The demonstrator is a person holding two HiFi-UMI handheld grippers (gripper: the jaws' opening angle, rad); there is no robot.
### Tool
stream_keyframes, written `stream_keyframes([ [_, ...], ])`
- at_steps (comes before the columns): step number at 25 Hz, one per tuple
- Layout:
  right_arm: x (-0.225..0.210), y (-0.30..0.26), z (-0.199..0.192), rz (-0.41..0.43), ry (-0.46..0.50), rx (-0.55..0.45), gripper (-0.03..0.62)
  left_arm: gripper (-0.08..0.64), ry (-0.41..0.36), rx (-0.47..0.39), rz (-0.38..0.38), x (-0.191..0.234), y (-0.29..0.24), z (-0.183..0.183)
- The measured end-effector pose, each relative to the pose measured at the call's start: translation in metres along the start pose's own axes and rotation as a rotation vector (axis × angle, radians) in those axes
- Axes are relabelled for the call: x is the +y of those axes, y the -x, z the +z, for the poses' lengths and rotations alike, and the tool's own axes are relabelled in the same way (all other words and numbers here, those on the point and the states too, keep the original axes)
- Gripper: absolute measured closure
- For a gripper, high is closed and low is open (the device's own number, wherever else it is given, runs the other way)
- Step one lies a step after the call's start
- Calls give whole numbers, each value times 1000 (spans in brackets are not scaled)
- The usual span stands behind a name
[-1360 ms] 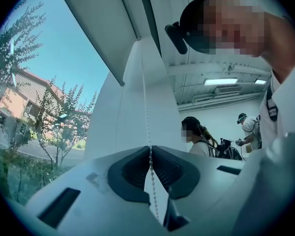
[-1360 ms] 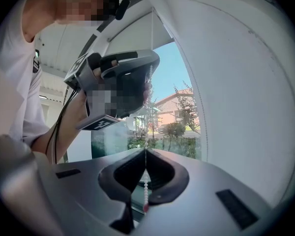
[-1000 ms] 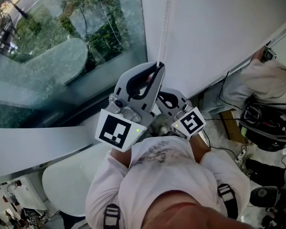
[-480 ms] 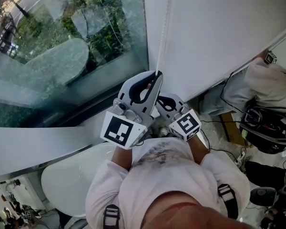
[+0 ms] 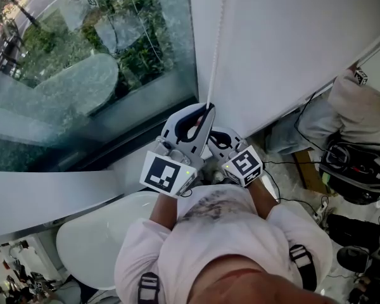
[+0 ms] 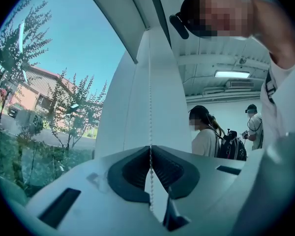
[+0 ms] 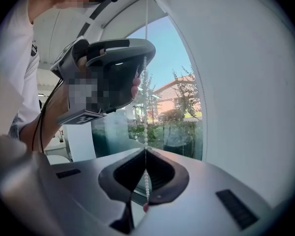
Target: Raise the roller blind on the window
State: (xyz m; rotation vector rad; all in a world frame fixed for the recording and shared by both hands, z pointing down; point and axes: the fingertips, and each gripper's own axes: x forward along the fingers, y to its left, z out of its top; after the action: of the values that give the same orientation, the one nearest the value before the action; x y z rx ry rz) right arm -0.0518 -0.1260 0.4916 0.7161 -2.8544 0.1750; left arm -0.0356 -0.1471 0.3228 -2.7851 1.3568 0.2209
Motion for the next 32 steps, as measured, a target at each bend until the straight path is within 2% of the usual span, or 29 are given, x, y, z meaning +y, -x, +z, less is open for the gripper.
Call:
stream_keyframes([
  [16,-3,-13,-68,-3,-44,134,531,546,69,103,23,6,10,-68],
  [32,-1,-16,-98,-7,-68,202,531,546,98,156,17,0,18,-96],
])
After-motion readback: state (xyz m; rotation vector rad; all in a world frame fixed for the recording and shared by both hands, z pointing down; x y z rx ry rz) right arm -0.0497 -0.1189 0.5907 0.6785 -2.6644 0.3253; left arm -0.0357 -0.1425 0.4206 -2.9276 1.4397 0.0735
